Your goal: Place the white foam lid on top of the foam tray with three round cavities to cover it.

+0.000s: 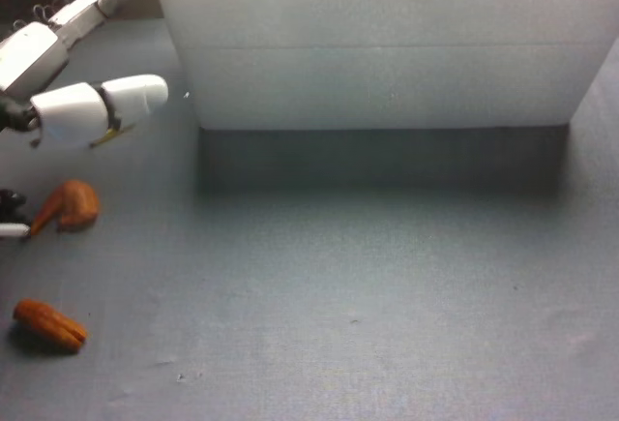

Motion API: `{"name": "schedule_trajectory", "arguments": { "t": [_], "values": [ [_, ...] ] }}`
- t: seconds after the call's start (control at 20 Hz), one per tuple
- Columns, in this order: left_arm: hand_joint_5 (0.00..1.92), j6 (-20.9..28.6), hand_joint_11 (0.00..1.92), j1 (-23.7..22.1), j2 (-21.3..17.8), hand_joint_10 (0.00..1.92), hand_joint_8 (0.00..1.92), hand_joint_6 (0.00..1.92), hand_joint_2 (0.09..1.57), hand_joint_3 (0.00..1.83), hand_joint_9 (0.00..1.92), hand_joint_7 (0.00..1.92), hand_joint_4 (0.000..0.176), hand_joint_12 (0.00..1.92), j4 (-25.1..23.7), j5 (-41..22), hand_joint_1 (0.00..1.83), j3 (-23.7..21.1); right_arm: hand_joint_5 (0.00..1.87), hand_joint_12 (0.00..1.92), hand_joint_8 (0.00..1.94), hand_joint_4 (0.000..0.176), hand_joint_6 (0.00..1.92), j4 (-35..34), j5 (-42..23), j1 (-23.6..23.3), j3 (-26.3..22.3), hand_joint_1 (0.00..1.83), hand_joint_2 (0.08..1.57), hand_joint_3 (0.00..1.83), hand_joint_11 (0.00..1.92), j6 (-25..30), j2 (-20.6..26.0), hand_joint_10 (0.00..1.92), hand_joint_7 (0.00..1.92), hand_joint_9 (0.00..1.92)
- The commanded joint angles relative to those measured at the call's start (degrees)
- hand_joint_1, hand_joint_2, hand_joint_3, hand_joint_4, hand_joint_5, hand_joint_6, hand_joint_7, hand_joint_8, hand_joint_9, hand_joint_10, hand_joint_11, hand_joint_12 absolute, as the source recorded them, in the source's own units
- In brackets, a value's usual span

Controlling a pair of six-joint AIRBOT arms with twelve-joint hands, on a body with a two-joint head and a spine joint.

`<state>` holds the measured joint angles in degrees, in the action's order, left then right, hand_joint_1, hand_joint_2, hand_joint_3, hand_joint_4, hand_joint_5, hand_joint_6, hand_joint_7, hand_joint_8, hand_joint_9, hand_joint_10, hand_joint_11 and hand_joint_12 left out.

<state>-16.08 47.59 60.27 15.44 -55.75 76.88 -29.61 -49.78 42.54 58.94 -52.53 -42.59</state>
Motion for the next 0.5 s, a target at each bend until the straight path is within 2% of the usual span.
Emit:
{"name": "schedule_trajectory", "arguments": {
  "t": [0.0,0.05,0.1,0.2,0.25,0.4,0.45],
  "values": [
    [0.07,0.2,0.0,0.1,-1.3,0.0,0.0,0.01,1.18,0.0,0.0,0.0,0.0,0.75,-0.6,-9.4,0.44,-0.6,0.0,0.01,0.0,0.0,0.0,0.6,-8.9,0.4,-0.6,0.5,1.26,0.01,0.03,0.2,1.5,0.0,0.0,0.0],
    [0.07,0.2,0.0,1.0,-2.1,0.01,0.0,0.0,1.17,0.0,0.02,0.0,0.0,0.93,-1.4,-10.6,0.44,-1.9,0.0,0.02,0.0,0.0,0.0,1.2,-10.9,2.4,-2.1,0.49,1.26,0.01,0.04,1.1,2.4,0.0,0.0,0.0],
    [0.07,0.2,0.0,1.8,-2.8,0.0,0.0,0.0,1.18,0.0,0.02,0.01,0.0,0.9,-1.9,-11.5,0.43,-2.9,0.0,0.03,0.0,0.0,0.0,1.9,-12.2,4.0,-2.9,0.45,1.24,0.0,0.03,2.2,3.0,0.0,0.01,0.0],
    [0.08,0.2,0.0,3.6,-4.6,0.0,0.0,0.0,1.19,0.0,0.02,0.05,0.0,0.72,-3.4,-14.2,0.42,-5.5,0.0,0.44,0.0,0.0,0.0,3.6,-15.5,7.9,-5.4,0.41,1.25,0.0,0.0,4.1,4.7,0.01,0.0,0.02],
    [0.07,0.2,0.0,4.0,-5.4,0.0,0.0,0.01,1.19,0.0,0.0,0.04,0.0,0.56,-4.6,-14.9,0.4,-6.7,0.0,0.47,0.0,0.0,0.0,4.8,-16.8,9.4,-6.6,0.41,1.27,0.01,0.0,4.7,5.6,0.0,0.0,0.02],
    [0.07,0.2,0.0,4.6,-7.2,0.0,0.0,0.0,1.2,0.0,0.0,0.04,0.0,0.49,-8.3,-16.4,0.39,-9.7,0.0,0.48,0.0,0.0,0.0,8.8,-19.9,12.4,-10.0,0.41,1.27,0.01,0.0,5.8,7.6,0.0,0.0,0.02],
    [0.05,0.2,0.0,4.8,-7.7,0.0,0.0,0.0,1.2,0.0,0.0,0.02,0.0,0.39,-9.7,-16.7,0.33,-10.6,0.0,0.48,0.0,0.0,0.0,10.4,-20.3,13.0,-10.8,0.34,1.26,0.0,0.0,6.3,8.1,0.0,0.0,0.02]
  ]
}}
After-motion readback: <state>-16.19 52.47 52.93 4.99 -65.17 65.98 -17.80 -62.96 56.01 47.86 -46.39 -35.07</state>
